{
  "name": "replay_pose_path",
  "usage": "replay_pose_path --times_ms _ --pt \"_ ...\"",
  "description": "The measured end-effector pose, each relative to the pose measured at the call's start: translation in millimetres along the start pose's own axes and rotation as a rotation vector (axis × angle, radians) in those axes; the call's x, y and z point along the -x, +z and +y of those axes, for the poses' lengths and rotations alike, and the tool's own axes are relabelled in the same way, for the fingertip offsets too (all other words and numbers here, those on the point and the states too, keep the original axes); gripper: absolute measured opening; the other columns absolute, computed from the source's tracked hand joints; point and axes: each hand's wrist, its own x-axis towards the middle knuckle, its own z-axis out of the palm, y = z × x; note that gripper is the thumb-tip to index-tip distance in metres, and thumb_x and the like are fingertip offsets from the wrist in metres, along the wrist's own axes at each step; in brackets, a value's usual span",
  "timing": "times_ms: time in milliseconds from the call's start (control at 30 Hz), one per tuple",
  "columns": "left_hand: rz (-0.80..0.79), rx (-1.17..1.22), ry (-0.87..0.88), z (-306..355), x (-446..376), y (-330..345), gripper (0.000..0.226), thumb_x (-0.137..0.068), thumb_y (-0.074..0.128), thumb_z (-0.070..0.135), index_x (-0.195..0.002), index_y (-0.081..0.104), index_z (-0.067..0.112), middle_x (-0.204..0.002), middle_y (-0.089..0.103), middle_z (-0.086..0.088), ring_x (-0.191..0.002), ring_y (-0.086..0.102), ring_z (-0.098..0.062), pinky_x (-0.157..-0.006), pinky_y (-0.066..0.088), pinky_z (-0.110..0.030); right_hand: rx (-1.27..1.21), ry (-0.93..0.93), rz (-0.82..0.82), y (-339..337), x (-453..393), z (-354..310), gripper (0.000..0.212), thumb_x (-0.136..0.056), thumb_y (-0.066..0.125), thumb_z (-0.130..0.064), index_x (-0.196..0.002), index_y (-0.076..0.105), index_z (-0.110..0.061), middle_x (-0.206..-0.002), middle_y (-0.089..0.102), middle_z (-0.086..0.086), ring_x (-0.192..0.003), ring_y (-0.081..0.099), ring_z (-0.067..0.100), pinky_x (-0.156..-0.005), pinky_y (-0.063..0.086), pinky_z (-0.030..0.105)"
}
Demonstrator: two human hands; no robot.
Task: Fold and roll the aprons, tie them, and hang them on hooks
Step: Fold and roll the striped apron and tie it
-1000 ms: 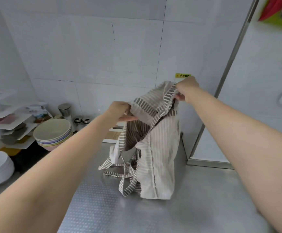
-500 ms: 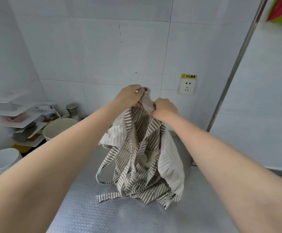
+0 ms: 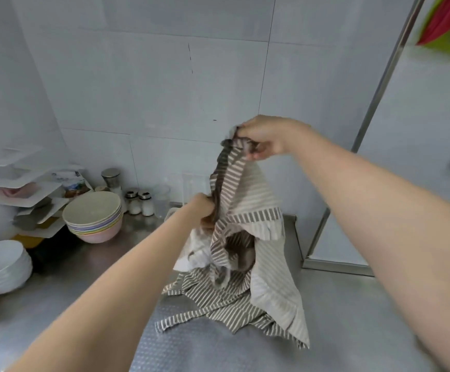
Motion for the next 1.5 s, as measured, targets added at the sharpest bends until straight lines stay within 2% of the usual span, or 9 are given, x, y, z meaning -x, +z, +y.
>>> replay_pose_path --times_ms 133,233,433,600,900,1000,1100,1333,1500 --pt "0.1 -0.201 0.119 17 11 -24 0.021 -0.092 0.053 0.017 -0.077 0.056 0.003 -0.085 0.059 -0.023 -0.089 0.058 -0.03 -0.073 0.039 -0.027 0.738 0.11 0.368 -42 -5 2 0.02 -0.086 0.065 -0.018 -0.079 0.053 -0.003 -0.068 0.054 0.008 -0.069 0.06 0.025 -0.052 0.044 0.022" --pt "0.005 -0.315 0.275 42 31 -35 0.028 -0.092 0.056 0.024 -0.11 0.062 0.003 -0.112 0.059 -0.013 -0.11 0.053 -0.021 -0.081 0.035 -0.024 0.69 -0.189 0.71 -43 -18 4 0.029 -0.09 0.058 -0.011 -0.117 0.052 -0.001 -0.117 0.054 0.016 -0.11 0.054 0.032 -0.081 0.042 0.03" --pt "0.03 -0.038 0.301 58 34 -56 0.019 -0.085 0.063 0.012 -0.067 0.058 0.009 -0.068 0.055 -0.005 -0.066 0.052 -0.013 -0.06 0.045 -0.013 0.757 -0.09 0.011 9 -48 46 0.095 -0.086 0.064 -0.036 -0.151 -0.003 -0.019 -0.158 -0.005 0.009 -0.144 0.013 0.031 -0.116 0.021 0.041" --pt "0.107 0.303 0.261 54 26 -57 0.015 -0.085 0.061 0.009 -0.071 0.058 0.009 -0.073 0.057 -0.003 -0.067 0.055 -0.009 -0.059 0.05 -0.011 0.32 0.157 -0.296 30 -27 74 0.089 -0.079 0.062 -0.058 -0.149 0.017 -0.025 -0.156 0.018 0.006 -0.117 0.053 0.031 -0.092 0.05 0.038" --pt "0.156 0.27 0.273 61 22 -58 0.014 -0.08 0.062 0.008 -0.067 0.056 0.007 -0.068 0.056 -0.007 -0.063 0.056 -0.011 -0.056 0.052 -0.012 0.287 0.055 -0.308 56 -19 81 0.012 -0.083 0.066 0.0 -0.078 0.056 -0.006 -0.073 0.056 0.006 -0.046 0.059 0.006 -0.04 0.044 0.014" --pt "0.28 0.082 0.213 55 19 -66 0.033 -0.079 0.062 0.013 -0.051 0.044 0.011 -0.04 0.046 0.003 -0.042 0.046 -0.007 -0.049 0.044 -0.017 0.366 0.062 0.109 17 -33 72 0.009 -0.082 0.063 0.001 -0.076 0.062 -0.006 -0.068 0.058 0.008 -0.046 0.054 0.012 -0.039 0.039 0.018" --pt "0.285 -0.314 0.202 50 18 -63 0.045 -0.083 0.058 0.025 -0.046 0.037 0.011 -0.036 0.04 0.003 -0.039 0.038 -0.011 -0.05 0.033 -0.022 -0.238 0.029 0.392 -11 -42 50 0.016 -0.086 0.049 0.01 -0.076 0.057 0.0 -0.067 0.059 0.013 -0.036 0.053 0.009 -0.032 0.034 0.016" --pt "-0.335 -0.181 0.249 34 36 -41 0.059 -0.089 0.045 0.052 -0.136 0.041 0.016 -0.139 0.047 -0.006 -0.122 0.049 -0.023 -0.104 0.038 -0.034 -1.043 -0.25 0.337 -35 -24 -44 0.013 -0.091 0.04 0.015 -0.093 0.052 0.009 -0.08 0.053 0.021 -0.054 0.058 0.022 -0.04 0.051 0.024" --pt "-0.617 0.082 0.204 26 40 -32 0.076 -0.078 0.027 0.076 -0.131 0.041 0.024 -0.122 0.056 0.007 -0.11 0.054 -0.008 -0.099 0.041 -0.023 -0.851 -0.28 0.506 -28 -50 -46 0.031 -0.09 0.041 0.007 -0.064 0.053 -0.004 -0.06 0.055 0.009 -0.039 0.056 0.015 -0.056 0.054 0.029"
